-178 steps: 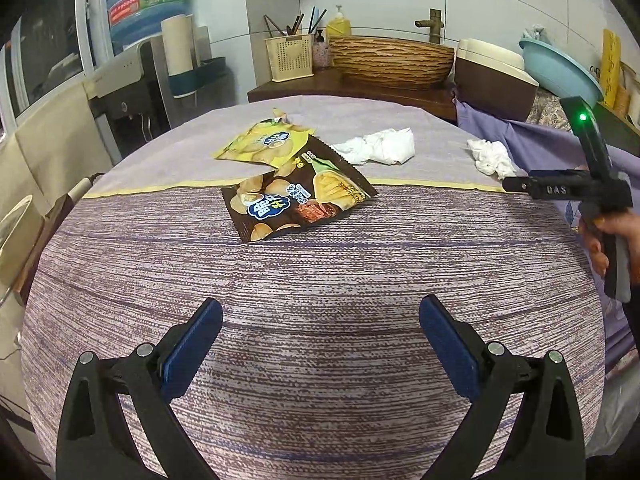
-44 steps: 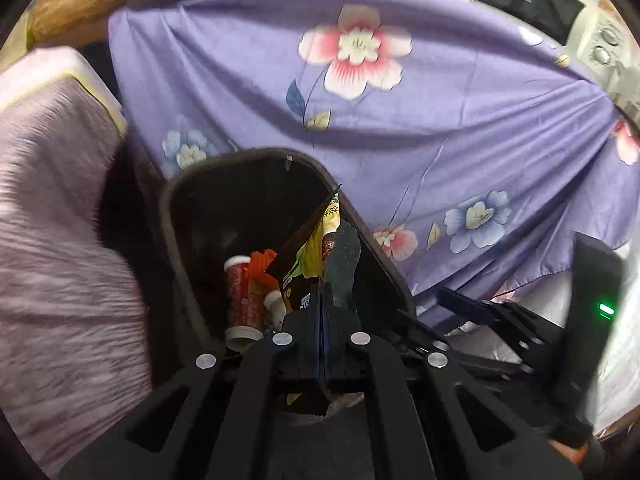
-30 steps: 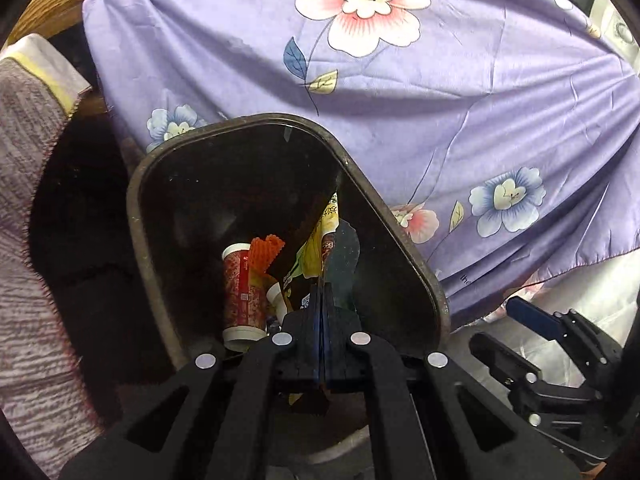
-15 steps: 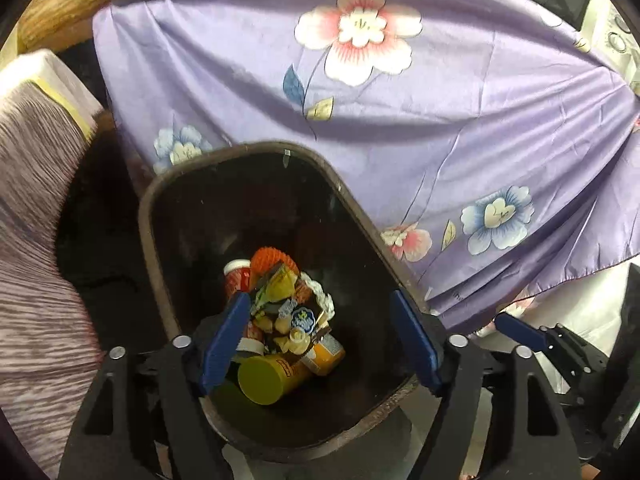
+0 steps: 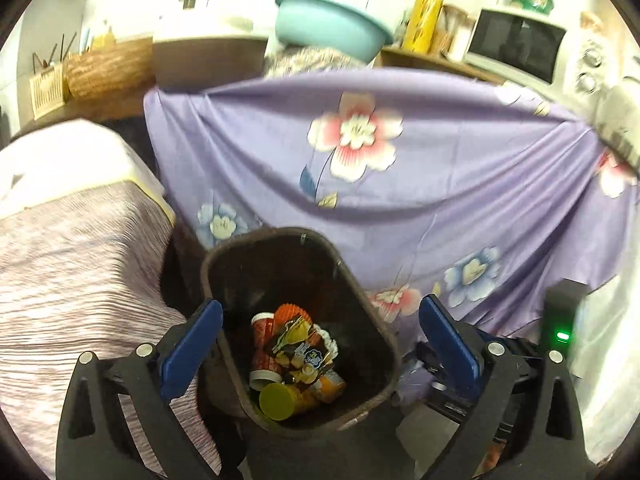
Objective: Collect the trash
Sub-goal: 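Move both tools back over the table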
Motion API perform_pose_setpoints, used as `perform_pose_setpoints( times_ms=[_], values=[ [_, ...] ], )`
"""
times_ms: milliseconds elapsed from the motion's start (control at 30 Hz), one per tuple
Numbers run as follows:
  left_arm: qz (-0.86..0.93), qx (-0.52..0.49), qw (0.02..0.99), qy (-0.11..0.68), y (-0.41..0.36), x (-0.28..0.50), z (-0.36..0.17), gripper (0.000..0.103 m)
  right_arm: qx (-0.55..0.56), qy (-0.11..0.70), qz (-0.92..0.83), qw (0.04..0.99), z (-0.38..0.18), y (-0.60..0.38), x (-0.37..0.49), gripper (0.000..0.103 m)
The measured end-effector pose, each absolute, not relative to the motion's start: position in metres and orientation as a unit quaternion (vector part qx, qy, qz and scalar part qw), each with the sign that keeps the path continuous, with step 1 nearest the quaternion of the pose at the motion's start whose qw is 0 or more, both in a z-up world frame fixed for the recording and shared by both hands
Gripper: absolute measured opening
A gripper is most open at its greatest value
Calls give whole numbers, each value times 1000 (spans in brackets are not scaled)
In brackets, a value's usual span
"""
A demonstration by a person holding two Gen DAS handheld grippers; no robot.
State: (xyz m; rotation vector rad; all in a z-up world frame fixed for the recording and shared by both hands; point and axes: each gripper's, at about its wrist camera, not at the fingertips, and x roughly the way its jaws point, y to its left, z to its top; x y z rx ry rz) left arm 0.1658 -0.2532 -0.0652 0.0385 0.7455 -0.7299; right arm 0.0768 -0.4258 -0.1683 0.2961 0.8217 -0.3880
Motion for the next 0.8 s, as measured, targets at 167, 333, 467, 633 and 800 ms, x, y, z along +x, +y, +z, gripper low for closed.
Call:
perform_pose_setpoints(
  times_ms=[167, 333, 467, 633, 800],
  values=[
    [-332, 36, 876, 349, -225, 151, -47, 98, 136, 384, -150, 901, -151, -400, 94, 80],
    [-292, 45, 894, 338, -179, 147, -37, 98, 105, 380, -98, 914, -137, -360, 117, 83],
    [-242, 43, 906, 345, -128, 151, -31, 98, 86, 377, -51, 921, -125, -325, 138, 84],
    [-175, 49, 924, 337, -61, 153, -22, 98, 60, 365, 11, 929, -104, -277, 161, 84],
    [-116, 83, 935, 325, -7, 156, -14, 98, 35, 350, 84, 932, -73, -225, 178, 85]
  ],
)
